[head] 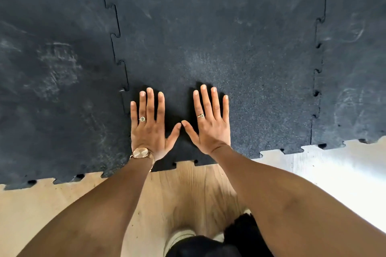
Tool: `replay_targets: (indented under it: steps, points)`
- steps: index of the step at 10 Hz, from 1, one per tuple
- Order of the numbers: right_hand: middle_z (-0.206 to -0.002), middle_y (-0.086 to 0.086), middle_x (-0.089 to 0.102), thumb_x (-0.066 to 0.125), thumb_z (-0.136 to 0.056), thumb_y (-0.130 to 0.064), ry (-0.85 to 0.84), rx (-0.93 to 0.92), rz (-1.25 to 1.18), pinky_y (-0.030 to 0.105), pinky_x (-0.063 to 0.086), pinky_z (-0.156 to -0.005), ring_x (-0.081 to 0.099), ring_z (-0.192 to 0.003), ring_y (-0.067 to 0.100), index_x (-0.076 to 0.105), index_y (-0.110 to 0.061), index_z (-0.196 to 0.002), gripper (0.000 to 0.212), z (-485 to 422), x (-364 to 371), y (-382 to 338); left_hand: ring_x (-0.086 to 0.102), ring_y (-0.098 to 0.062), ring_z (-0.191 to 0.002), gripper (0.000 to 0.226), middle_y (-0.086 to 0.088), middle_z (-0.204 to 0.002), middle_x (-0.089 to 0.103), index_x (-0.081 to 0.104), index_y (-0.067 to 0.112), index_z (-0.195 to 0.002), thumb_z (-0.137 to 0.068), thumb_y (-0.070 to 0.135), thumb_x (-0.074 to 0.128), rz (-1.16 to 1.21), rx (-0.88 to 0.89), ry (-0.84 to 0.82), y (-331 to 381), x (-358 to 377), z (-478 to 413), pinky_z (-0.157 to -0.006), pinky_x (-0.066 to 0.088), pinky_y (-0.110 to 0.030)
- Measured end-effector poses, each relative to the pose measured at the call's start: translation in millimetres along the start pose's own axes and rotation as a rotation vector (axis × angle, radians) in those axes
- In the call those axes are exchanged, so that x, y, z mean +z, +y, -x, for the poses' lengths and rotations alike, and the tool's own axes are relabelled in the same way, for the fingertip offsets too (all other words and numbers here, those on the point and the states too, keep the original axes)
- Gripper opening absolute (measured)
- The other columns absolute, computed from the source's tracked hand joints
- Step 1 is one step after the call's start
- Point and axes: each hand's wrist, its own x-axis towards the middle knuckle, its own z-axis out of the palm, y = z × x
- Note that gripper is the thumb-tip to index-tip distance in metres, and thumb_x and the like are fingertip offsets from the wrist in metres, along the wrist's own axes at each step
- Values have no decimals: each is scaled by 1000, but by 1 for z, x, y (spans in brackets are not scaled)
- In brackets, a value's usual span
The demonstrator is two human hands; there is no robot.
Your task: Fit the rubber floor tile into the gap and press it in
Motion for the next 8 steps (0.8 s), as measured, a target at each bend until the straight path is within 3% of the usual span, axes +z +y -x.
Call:
replay_targets:
  steps: [2,6,7,8]
  points:
    - [-161,10,17,30,-95,-61,45,-8,10,55,8,-120,9,-149,32,16,-12,-153,78,2,2,0,-3,-33,-150,85,-19,-162,0,-2,11,-154,-93,64,22,-4,-1,4,2,-2,0,-121,-7,-49]
    - [-163,5,9,20,-95,-63,-2,39,53,50,3,-121,4,-150,27,9,-16,-155,77,6,-5,-3,-1,-31,-150,83,-9,-163,2,2,10,-154,-95,65,21,-11,27,38,3,-2,2,-121,1,-50]
    - [-164,0,2,22,-97,-59,-80,6,28,46,2,-122,-1,-151,24,5,-19,-155,73,1,-26,4,0,-30,-150,83,-9,-163,3,4,9,-154,-94,63,26,9,-1,8,-1,-10,3,-122,3,-48]
    - [-164,2,2,28,-99,-51,-269,-76,72,47,5,-122,-1,-151,25,3,-17,-155,70,0,-61,23,5,-32,-150,81,-12,-163,4,8,6,-154,-96,58,30,18,54,-173,-5,-39,1,-121,10,-46]
